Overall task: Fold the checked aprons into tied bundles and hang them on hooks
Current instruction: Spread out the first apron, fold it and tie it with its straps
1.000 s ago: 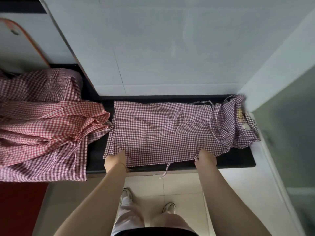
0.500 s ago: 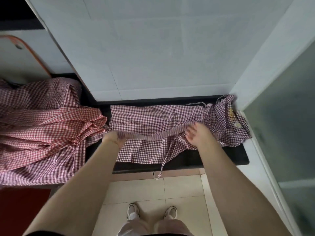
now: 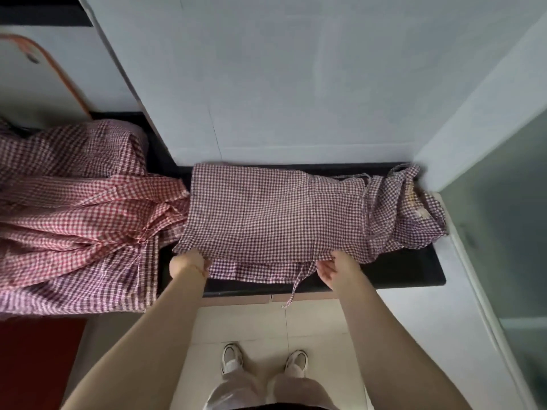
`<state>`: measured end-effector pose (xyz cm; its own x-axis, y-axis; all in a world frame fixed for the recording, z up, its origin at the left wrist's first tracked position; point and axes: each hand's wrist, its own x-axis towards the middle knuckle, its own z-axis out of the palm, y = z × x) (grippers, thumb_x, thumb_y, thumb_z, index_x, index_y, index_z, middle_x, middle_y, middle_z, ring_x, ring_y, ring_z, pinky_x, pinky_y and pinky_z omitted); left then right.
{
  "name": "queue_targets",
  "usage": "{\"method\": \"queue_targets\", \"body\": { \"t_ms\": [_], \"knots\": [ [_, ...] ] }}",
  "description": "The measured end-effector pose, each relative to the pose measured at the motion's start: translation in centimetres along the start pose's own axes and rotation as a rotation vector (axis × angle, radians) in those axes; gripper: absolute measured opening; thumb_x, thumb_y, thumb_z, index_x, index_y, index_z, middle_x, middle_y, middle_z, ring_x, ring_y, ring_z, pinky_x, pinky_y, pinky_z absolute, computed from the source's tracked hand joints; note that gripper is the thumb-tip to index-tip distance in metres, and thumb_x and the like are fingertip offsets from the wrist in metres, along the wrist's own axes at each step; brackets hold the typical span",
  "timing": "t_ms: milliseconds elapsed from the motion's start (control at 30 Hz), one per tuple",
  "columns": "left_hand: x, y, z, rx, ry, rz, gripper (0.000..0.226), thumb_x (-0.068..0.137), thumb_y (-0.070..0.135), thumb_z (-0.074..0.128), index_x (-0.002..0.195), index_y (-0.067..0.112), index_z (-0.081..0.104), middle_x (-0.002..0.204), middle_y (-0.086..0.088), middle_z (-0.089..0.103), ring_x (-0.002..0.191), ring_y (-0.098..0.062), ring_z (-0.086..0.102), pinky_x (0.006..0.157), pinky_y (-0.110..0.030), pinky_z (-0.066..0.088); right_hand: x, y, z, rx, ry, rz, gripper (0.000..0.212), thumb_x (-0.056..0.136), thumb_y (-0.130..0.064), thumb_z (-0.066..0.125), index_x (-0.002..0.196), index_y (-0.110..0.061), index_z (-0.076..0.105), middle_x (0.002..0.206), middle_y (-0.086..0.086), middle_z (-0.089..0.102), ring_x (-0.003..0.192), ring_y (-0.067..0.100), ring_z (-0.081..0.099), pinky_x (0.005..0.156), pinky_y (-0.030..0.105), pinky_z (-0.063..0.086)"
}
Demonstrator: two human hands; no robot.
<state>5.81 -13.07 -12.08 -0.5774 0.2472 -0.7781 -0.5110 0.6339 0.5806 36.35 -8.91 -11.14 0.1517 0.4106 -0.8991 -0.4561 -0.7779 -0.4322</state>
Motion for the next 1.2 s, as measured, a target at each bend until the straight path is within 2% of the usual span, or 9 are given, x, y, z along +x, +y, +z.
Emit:
{"method": "queue_targets", "body": {
  "t_ms": [100,233,333,533,633,800,900,1067,1200],
  "knots": [
    [-0.3,-0.6,-0.1,0.181,0.096,0.031,0.006,0.095,0.005,0.054,0.101,0.006,0.054,0.136,-0.023,0.056,0.101,-0.031,0.064,0.078,-0.035,0.053,0.2,0.6,-0.3,-0.075,0.030,0.001,0.026,0.097,-0.002,0.049,0.122,0.003,0.052,0.107,0.018,0.065,0.098,0.028,0.065,0.092,0.041,0.050],
    [-2.4,-0.9,1.4,0.665,0.378,0.544,0.054,0.081,0.005,0.061,0.133,0.006,0.043,0.136,-0.020,0.045,0.127,-0.038,0.042,0.101,-0.050,0.037,0.5,0.2,-0.1,-0.116,0.042,-0.014,0.008,0.098,0.001,0.046,0.101,0.000,0.053,0.112,0.018,0.067,0.108,0.029,0.066,0.100,0.043,0.051],
    [-2.8,-2.4,4.0,1.046,-0.012,0.873,0.049,0.088,0.016,0.060,0.136,0.020,0.052,0.142,-0.007,0.046,0.130,-0.028,0.040,0.107,-0.048,0.038,1.2,0.3,-0.5,-0.132,0.042,-0.021,0.012,0.100,0.003,0.044,0.105,-0.001,0.054,0.110,0.017,0.067,0.101,0.027,0.067,0.101,0.045,0.050],
    [-3.2,-5.8,7.5,1.547,-0.398,0.785,0.060,0.101,0.047,0.041,0.155,0.033,0.021,0.167,0.002,0.000,0.152,-0.034,-0.001,0.118,-0.061,0.020,1.9,0.0,-3.7,0.062,0.208,-0.048,0.015,0.096,-0.007,0.058,0.109,-0.003,0.054,0.106,0.017,0.063,0.093,0.028,0.066,0.080,0.038,0.056],
    [-3.3,-6.0,8.0,1.608,-0.322,0.721,0.059,0.102,0.048,0.038,0.155,0.029,0.020,0.167,-0.001,-0.003,0.151,-0.041,-0.003,0.117,-0.062,0.019,2.5,-1.8,-5.7,0.046,0.335,-0.121,0.021,0.093,-0.006,0.064,0.109,-0.005,0.051,0.096,0.016,0.061,0.085,0.023,0.067,0.071,0.034,0.059],
    [-6.0,-5.5,11.4,1.562,-0.190,0.869,0.046,0.095,0.040,0.048,0.136,0.017,0.049,0.147,-0.010,0.039,0.137,-0.031,0.035,0.111,-0.051,0.036,3.6,-4.3,-7.3,-0.263,0.323,-0.168,0.021,0.095,-0.023,0.066,0.097,-0.004,0.056,0.090,0.009,0.062,0.078,0.019,0.061,0.073,0.031,0.053],
    [-8.1,-5.9,13.9,1.387,-0.304,1.077,0.040,0.094,0.034,0.054,0.132,0.021,0.055,0.142,-0.004,0.045,0.133,-0.024,0.039,0.112,-0.046,0.034,4.0,-5.9,-7.4,-0.380,0.278,-0.174,0.024,0.096,-0.023,0.062,0.102,-0.001,0.056,0.092,0.010,0.059,0.088,0.025,0.062,0.085,0.037,0.052],
    [-12.8,-6.8,18.2,1.104,-0.575,1.411,0.012,0.090,0.028,0.061,0.097,0.022,0.069,0.107,0.006,0.059,0.106,-0.016,0.051,0.099,-0.041,0.045,3.4,-9.4,-6.2,-0.441,0.237,-0.379,0.023,0.084,-0.025,0.078,0.097,-0.010,0.066,0.101,0.005,0.067,0.086,0.021,0.062,0.072,0.030,0.053],
    [-16.1,-7.6,20.6,1.332,-0.708,1.371,0.033,0.093,0.037,0.059,0.125,0.031,0.064,0.142,0.001,0.046,0.134,-0.021,0.036,0.117,-0.043,0.027,2.7,-11.8,-4.6,-0.466,0.128,-0.500,0.023,0.086,-0.025,0.077,0.102,-0.009,0.073,0.094,-0.003,0.067,0.090,0.017,0.063,0.078,0.030,0.054]
  ]
}}
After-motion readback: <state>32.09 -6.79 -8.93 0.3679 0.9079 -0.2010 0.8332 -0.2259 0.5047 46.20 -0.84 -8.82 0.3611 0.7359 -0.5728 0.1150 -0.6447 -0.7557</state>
